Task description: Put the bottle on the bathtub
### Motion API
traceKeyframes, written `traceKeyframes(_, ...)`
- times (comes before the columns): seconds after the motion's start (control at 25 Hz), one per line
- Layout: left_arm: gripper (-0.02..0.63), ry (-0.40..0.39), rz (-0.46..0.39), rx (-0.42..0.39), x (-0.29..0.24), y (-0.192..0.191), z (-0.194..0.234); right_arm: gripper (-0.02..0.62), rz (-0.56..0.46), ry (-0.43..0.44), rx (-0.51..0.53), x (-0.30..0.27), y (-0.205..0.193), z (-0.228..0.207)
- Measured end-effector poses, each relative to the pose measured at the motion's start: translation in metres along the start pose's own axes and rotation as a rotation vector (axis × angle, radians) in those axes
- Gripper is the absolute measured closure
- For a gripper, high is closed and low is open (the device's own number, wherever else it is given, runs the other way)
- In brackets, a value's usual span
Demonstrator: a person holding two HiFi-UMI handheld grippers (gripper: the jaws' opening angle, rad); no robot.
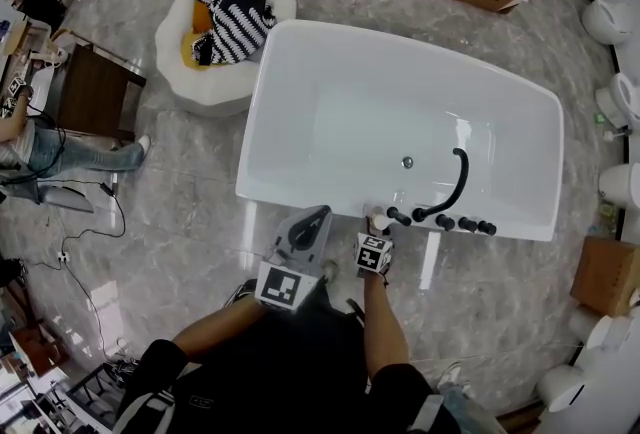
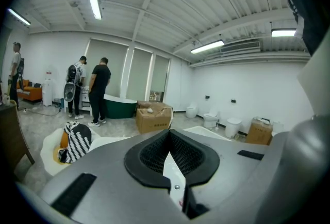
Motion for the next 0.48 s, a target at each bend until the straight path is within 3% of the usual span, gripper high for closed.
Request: traceKeyframes(0.48,0.591,0.027,-0.018,0.025,0.02,-0.003,-0.005,0.383,0.006,-0.004,0.008,0.001,-0.005,0.001)
Point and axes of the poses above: the fingertips, and each gripper's own axes: x backward along the fingers, z to its left, y out of its top, the point moved 4 cm from there along x, backward along the fingers, and after that the axes turned 1 degree about z, right-handed, at the moved point
